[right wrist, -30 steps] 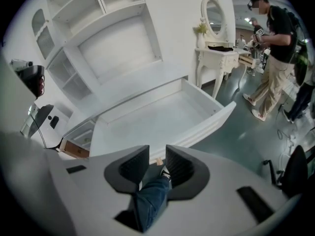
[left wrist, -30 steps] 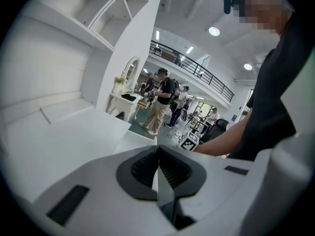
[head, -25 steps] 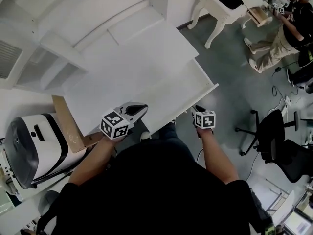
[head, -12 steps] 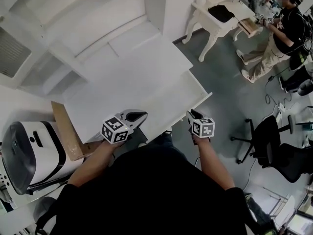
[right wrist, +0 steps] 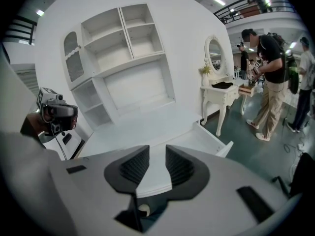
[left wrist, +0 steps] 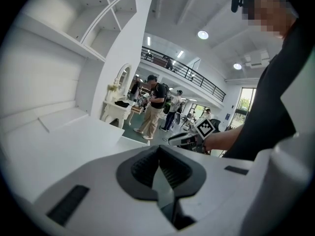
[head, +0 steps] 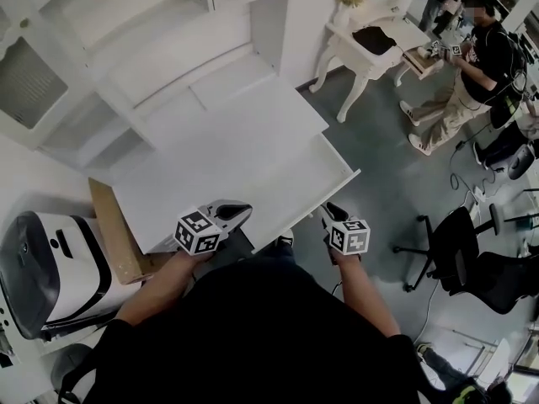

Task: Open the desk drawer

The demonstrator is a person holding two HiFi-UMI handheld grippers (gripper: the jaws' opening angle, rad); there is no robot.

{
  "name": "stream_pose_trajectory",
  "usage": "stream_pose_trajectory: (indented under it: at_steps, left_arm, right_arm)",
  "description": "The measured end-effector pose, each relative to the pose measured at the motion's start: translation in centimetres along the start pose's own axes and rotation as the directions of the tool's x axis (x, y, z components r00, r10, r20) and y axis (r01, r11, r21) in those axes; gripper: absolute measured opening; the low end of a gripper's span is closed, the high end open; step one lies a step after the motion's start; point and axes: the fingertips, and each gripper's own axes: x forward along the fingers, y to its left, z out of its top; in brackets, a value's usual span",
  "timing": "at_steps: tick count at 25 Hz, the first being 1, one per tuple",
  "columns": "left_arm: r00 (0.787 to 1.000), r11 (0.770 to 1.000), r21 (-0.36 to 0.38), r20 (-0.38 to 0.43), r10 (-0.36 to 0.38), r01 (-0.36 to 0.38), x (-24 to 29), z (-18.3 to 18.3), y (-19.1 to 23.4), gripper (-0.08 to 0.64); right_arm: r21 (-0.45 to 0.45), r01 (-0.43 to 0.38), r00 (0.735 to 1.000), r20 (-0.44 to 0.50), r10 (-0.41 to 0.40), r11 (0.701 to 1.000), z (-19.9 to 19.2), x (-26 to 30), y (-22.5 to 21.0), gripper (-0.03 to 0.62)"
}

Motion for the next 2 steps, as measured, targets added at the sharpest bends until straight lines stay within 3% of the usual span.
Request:
stream_pose_trajectory:
  at_steps: [2]
  left_arm:
    - [1.000, 1.000, -0.001, 0.001, -0.003, 0.003, -0.50, -0.36, -0.51, 0.009]
  right_arm:
    - [-0.003, -0.002, 1.000, 0.004, 0.002, 1.000, -0.31, -0.60, 0.71, 0.104]
